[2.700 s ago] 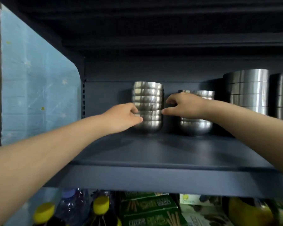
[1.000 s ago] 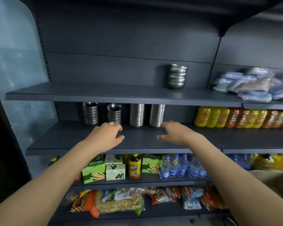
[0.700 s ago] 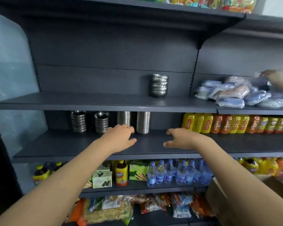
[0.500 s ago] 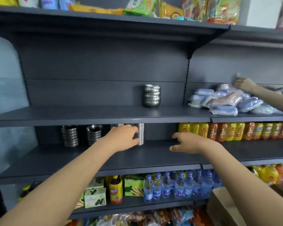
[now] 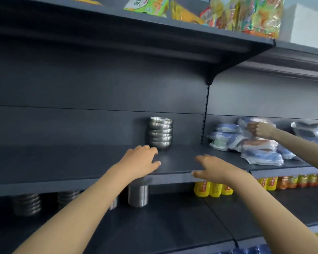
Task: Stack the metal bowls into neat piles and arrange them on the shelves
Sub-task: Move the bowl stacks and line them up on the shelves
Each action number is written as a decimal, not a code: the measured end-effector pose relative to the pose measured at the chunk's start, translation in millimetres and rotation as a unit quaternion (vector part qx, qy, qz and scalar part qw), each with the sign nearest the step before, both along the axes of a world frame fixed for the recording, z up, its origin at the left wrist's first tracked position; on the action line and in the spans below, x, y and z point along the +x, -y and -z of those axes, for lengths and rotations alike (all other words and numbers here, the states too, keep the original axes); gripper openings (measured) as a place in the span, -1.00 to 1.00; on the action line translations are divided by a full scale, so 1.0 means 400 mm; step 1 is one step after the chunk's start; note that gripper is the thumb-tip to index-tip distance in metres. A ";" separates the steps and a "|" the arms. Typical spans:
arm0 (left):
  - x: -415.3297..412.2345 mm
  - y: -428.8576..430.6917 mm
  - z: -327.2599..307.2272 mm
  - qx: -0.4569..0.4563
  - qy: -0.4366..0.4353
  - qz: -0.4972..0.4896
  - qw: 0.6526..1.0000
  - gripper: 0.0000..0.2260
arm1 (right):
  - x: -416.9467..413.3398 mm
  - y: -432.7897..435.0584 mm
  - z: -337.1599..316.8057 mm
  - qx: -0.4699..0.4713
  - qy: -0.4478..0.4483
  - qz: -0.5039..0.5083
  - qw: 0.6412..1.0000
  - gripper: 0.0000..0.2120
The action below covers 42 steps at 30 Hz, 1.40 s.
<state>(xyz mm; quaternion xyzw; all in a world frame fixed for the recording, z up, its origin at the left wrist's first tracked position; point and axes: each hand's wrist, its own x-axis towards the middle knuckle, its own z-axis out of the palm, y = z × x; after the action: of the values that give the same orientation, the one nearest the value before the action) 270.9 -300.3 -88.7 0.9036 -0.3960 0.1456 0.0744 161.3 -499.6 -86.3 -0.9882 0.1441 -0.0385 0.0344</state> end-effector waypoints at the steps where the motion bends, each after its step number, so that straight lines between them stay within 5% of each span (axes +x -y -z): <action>1: 0.035 0.014 -0.001 -0.004 0.005 -0.001 1.000 -0.59 | 0.034 0.018 -0.001 0.000 0.006 0.000 1.000 -0.36; 15: 0.428 0.126 0.064 -0.034 -0.044 -0.074 0.996 -0.57 | 0.489 0.241 -0.031 0.021 0.088 -0.040 0.995 -0.39; 19: 0.543 0.167 0.070 -0.052 -0.061 -0.085 0.993 -0.47 | 0.613 0.302 -0.032 0.048 0.111 -0.088 0.989 -0.24; 24: 0.644 0.234 0.090 -0.167 -0.162 -0.059 0.971 -0.30 | 0.730 0.347 -0.014 0.222 0.196 -0.151 0.943 0.03; 32: 0.699 0.306 0.157 -0.267 -0.200 0.045 0.942 -0.13 | 0.813 0.353 0.045 0.397 0.236 -0.209 0.862 0.13; 42: 0.720 0.348 0.187 -0.246 -0.191 0.131 0.941 0.03 | 0.822 0.342 0.098 0.403 0.286 -0.233 0.837 0.15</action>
<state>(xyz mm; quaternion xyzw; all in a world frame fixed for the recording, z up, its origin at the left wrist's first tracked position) 558.7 -439.4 -163.4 0.8081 -0.4411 0.0524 0.3868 490.3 -636.2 -125.3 -0.8362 -0.1038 -0.2489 0.4775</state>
